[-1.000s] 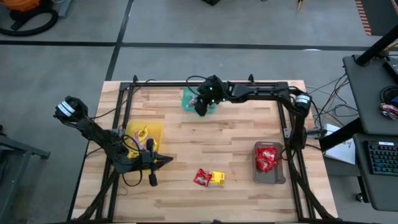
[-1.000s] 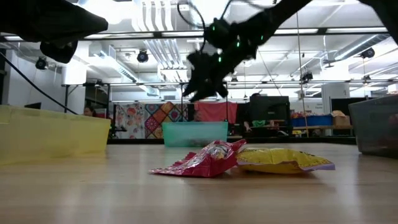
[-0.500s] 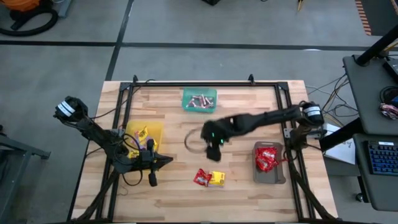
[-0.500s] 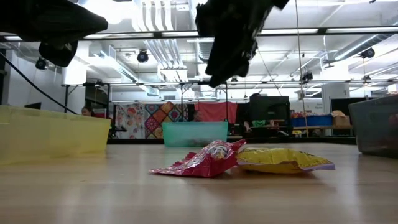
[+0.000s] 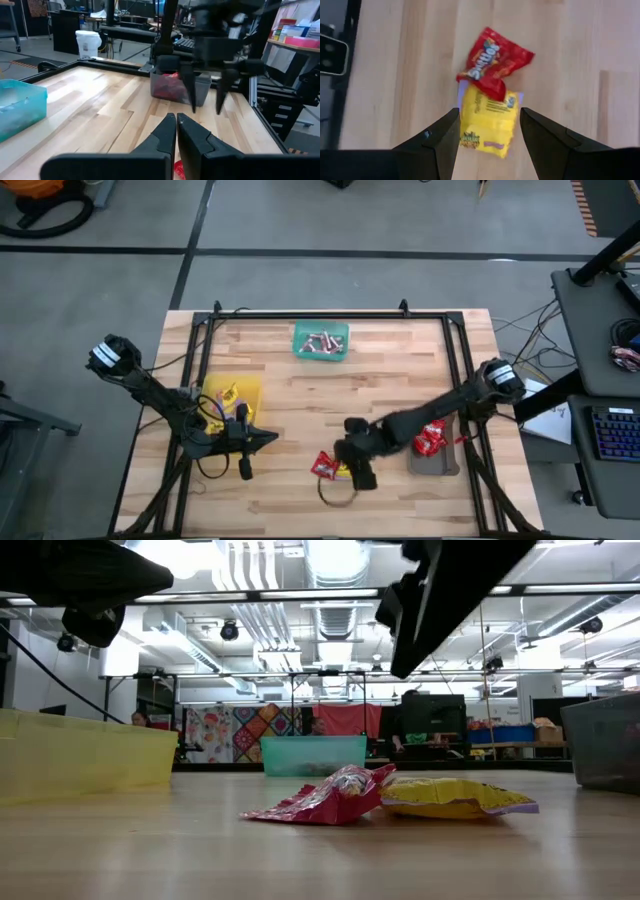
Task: Sort candy
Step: Put the red candy into the black bin
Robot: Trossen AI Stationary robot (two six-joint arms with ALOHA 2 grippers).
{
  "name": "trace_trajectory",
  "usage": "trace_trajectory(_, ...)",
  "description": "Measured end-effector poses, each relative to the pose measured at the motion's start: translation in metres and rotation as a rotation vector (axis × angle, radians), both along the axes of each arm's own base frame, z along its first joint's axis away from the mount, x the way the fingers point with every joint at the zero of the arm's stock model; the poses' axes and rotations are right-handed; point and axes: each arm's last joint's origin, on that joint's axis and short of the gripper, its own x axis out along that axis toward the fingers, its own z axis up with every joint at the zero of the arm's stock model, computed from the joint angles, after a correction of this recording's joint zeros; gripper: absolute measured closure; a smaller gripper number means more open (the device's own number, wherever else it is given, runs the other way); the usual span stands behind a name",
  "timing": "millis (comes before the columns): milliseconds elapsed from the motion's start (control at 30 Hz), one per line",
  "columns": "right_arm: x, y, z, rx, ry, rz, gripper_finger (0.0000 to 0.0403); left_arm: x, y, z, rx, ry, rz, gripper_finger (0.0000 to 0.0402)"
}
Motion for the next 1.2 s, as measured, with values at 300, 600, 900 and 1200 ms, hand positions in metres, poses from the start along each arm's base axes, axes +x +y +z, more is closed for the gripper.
trace_trajectory(300, 0.009, 0.027, -0.029, -0.11, -0.071, -0.068, 0.0204, 0.0, 0.0, 0.0, 0.0, 0.0, 0.0, 0.0401)
trace_trajectory(600, 0.029, 0.023, -0.064, -0.083, -0.062, -0.148, 0.0212, 0.0, 0.0, 0.0, -0.005, -0.001, 0.0, 0.0402)
trace_trajectory(900, 0.036, 0.015, -0.086, -0.08, -0.015, -0.209, 0.0277, 0.0, 0.0, 0.0, -0.007, -0.001, -0.001, 0.0402)
trace_trajectory(1200, 0.036, 0.014, -0.082, -0.077, -0.026, -0.191, 0.0368, 0.0, 0.0, -0.001, -0.006, 0.003, -0.001, 0.0402)
